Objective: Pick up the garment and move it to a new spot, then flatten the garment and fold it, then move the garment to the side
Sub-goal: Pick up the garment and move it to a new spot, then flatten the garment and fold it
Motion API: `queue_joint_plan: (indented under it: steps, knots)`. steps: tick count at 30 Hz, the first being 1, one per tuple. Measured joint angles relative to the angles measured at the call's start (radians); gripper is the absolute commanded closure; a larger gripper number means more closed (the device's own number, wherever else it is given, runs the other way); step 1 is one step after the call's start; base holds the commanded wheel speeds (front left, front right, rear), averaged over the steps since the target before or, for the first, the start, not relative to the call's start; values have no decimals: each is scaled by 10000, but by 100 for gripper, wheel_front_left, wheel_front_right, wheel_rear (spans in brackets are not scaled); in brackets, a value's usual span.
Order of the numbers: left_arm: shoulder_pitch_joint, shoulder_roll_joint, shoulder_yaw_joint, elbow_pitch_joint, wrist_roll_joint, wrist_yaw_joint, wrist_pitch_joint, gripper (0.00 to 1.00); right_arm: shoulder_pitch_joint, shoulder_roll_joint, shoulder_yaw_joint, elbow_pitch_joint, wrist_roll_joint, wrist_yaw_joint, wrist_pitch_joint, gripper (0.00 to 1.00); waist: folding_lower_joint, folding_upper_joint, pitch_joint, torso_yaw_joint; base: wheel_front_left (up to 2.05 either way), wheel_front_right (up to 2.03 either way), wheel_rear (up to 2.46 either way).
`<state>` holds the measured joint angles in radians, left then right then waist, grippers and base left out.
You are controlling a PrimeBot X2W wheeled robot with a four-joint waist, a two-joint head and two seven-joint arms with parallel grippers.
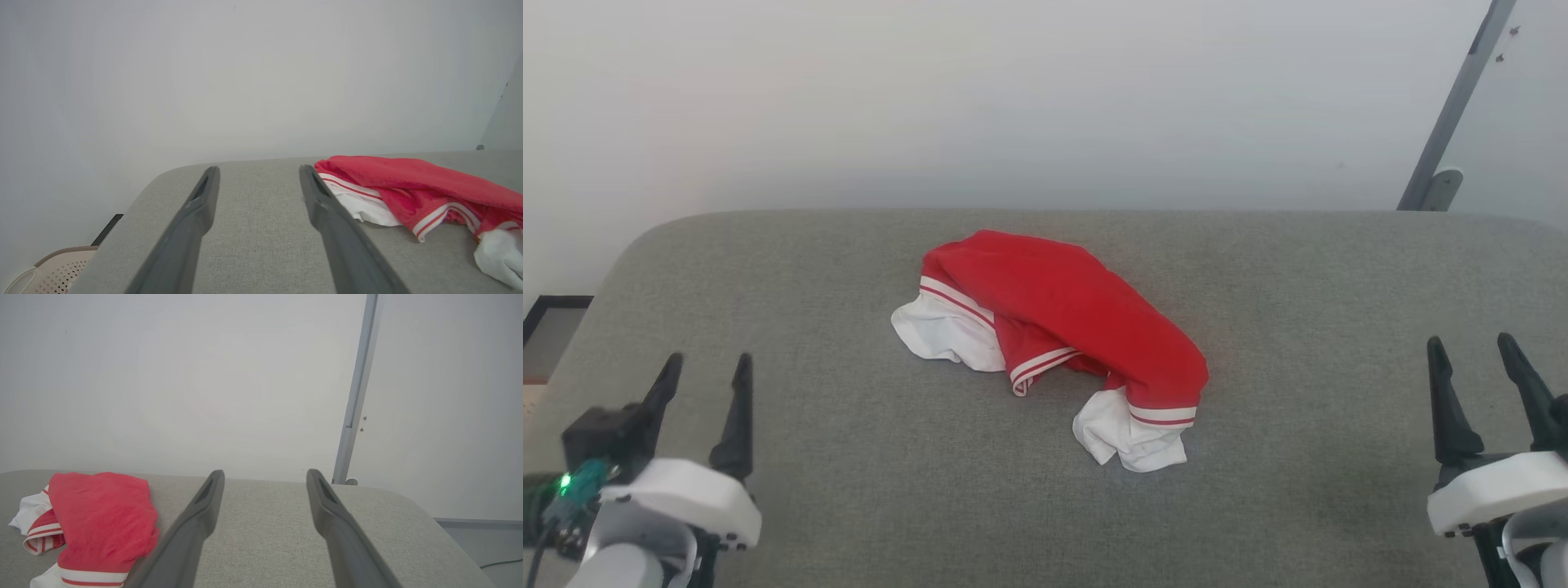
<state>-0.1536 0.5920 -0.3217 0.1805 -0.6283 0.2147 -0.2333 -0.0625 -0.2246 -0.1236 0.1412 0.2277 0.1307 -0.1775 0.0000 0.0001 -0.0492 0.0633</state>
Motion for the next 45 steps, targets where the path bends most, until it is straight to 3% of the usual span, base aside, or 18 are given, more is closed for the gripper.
queue_joint_plan:
  steps: [15,25,30,37,45]
  knots:
    - [1352,-293,1333,-240,-81,-58,-284,0,330,100,15,192,-33,0,-194,0,0,0,-39,58,0,0,0]
    - [1495,-512,1465,-591,211,-63,-284,0,334,54,426,184,115,0,-61,0,0,0,50,180,0,0,0]
    - [1492,-575,1296,-771,318,10,-274,0,327,-171,1546,186,593,0,642,0,0,0,203,433,0,0,0]
    - [1220,-780,953,-1078,523,98,-176,0,8,-959,3639,-15,1697,2,2257,0,0,0,693,900,0,0,0]
    - [647,-1162,525,-1147,723,73,-151,0,-605,-1611,4550,270,2424,0,4167,0,0,0,1426,1561,0,0,0]
